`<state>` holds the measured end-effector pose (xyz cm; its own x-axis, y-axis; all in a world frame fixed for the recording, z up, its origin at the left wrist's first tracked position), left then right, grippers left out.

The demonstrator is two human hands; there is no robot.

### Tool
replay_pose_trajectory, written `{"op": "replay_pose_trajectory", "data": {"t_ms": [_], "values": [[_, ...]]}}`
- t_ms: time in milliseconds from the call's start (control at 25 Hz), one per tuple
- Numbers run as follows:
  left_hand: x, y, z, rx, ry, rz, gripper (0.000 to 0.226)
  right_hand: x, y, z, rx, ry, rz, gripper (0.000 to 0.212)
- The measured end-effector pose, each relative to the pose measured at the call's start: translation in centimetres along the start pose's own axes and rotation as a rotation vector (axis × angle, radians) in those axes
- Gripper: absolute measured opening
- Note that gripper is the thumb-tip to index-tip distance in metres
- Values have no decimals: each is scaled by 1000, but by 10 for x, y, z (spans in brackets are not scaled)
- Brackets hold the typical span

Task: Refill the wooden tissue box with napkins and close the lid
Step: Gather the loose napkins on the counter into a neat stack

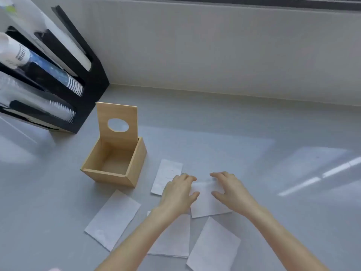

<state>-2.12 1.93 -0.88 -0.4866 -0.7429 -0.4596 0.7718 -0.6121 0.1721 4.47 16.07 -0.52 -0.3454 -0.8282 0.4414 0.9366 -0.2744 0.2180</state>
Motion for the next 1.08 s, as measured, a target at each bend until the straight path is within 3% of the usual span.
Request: {"op": "replay_pose_trajectory", "data": {"t_ms": [480, 760, 880, 1080], "values": [[-9, -13, -16, -53, -147, -12, 26, -7, -22, -6, 46, 75, -62, 45], [-11, -4, -16, -60, -125, -5, 21, -10, -9, -2, 26, 71, -102, 20], [-9, 5, -3, -113, 54, 55, 18, -11, 2, 6, -71, -225, -152, 3], [-2, 28, 17, -25, 561, 169, 12, 8, 22, 23, -83, -619, -96, 21]]}}
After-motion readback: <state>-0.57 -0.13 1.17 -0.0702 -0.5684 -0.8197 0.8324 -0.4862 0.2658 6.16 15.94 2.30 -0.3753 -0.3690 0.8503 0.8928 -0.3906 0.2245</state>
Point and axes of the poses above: each hand's wrist, its own y-axis away from the middle knuckle, its own z-axis out of the back of the hand, x = y × z, the point moved 3 cm from there along -y, towards the middle knuckle, and after that the axes turned 8 degrees about -x, right-handed, at the moved point
